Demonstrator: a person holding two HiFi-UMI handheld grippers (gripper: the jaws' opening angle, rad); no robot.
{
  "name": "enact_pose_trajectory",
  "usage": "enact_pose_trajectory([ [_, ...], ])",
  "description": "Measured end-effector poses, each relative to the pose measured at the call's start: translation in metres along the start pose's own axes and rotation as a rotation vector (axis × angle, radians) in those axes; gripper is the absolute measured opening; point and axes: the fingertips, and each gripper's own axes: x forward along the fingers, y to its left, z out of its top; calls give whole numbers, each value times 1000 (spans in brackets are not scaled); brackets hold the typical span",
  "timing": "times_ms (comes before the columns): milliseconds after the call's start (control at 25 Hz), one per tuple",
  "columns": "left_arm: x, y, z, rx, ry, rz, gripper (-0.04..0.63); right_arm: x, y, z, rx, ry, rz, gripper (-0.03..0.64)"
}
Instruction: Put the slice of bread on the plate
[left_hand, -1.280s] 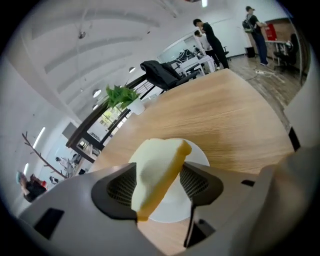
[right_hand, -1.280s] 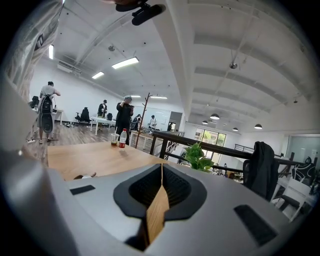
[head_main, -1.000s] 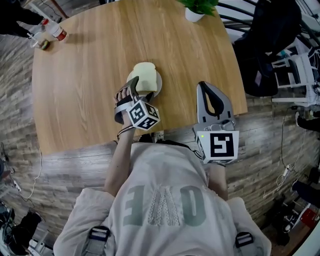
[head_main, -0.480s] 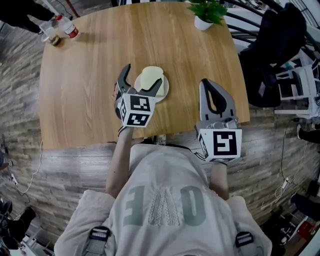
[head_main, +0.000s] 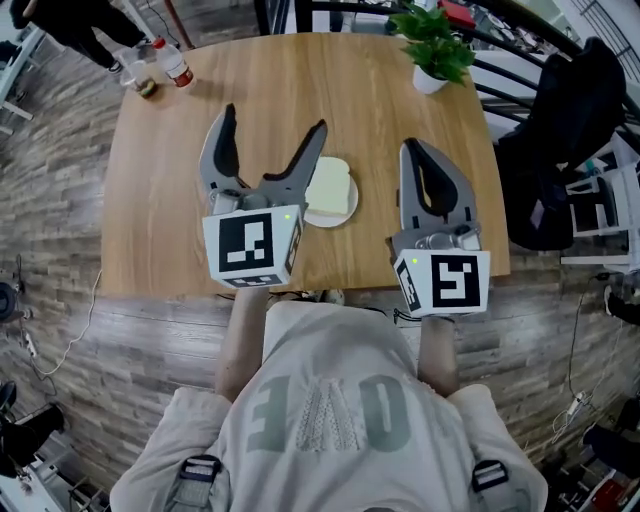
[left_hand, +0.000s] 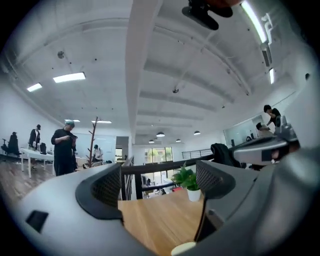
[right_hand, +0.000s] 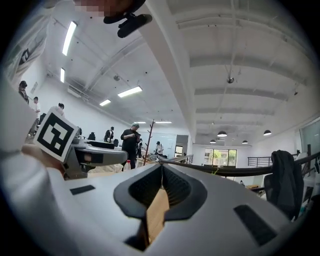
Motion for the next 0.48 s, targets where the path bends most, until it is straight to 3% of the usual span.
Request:
enact_pose_trajectory([
  [120,-17,12,21,-70,-94,46,412,6,7,5,36,-30,17,20],
  [160,-23,16,28,-79,-123,60,344,7,9,6,44,-38,23,20],
  [280,-38,29,43,-25,-199,124,26,10,15,8,63,-57,38,20],
  [480,-57,55,53,-48,-266,233,8,14,20,7,144,-80,41,20],
])
